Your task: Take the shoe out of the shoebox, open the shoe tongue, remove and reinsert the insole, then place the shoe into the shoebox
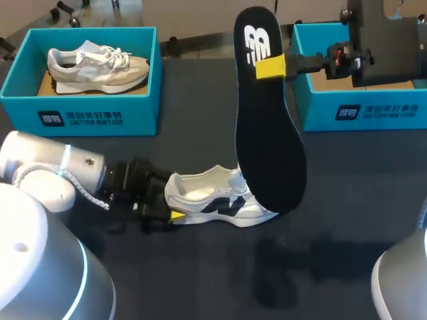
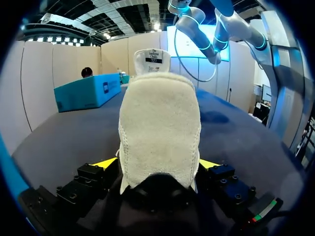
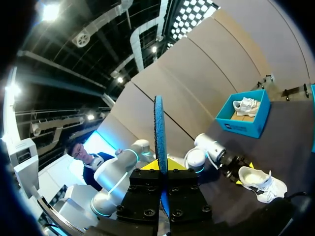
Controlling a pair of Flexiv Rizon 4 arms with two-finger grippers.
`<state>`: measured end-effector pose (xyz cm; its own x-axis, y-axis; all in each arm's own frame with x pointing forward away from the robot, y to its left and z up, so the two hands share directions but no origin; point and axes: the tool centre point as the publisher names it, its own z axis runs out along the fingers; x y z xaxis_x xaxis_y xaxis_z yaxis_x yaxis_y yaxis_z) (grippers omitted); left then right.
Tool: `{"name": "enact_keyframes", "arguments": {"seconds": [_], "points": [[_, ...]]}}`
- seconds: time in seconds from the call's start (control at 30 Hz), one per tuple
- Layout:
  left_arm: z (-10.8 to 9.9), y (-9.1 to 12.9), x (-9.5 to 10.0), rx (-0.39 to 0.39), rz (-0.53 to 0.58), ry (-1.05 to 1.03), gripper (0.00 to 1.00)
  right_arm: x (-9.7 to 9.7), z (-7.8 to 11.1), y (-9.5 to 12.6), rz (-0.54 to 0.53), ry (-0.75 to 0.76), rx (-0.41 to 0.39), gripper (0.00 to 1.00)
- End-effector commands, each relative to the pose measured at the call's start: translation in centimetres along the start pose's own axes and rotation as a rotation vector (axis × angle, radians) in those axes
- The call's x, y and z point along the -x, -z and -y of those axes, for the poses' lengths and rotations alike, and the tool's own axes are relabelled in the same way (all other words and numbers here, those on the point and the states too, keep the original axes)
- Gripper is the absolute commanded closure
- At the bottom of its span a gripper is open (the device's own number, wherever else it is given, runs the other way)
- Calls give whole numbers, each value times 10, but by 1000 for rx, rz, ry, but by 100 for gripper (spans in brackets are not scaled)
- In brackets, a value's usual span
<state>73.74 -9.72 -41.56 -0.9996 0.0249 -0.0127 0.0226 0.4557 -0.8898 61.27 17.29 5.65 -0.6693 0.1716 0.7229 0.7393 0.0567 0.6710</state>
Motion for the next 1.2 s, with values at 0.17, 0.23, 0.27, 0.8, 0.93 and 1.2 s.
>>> {"name": "enact_keyframes", "arguments": {"seconds": [0.17,0.23,0.27,0.8,0.93,1.2], "points": [[15,18,-3,147,8,-22,0,1,-3,-5,1,-2,-3,100],[15,18,-3,147,8,-22,0,1,-3,-5,1,-2,-3,100],[15,18,-3,147,8,-22,0,1,-3,-5,1,-2,-3,100],[16,22,0,287,38,-68,0,1,-3,-5,1,-2,-3,100],[20,26,2,330,42,-71,0,1,-3,-5,1,-2,-3,100],[32,32,0,500,1,-128,0,1,-3,-5,1,-2,-3,100]]}}
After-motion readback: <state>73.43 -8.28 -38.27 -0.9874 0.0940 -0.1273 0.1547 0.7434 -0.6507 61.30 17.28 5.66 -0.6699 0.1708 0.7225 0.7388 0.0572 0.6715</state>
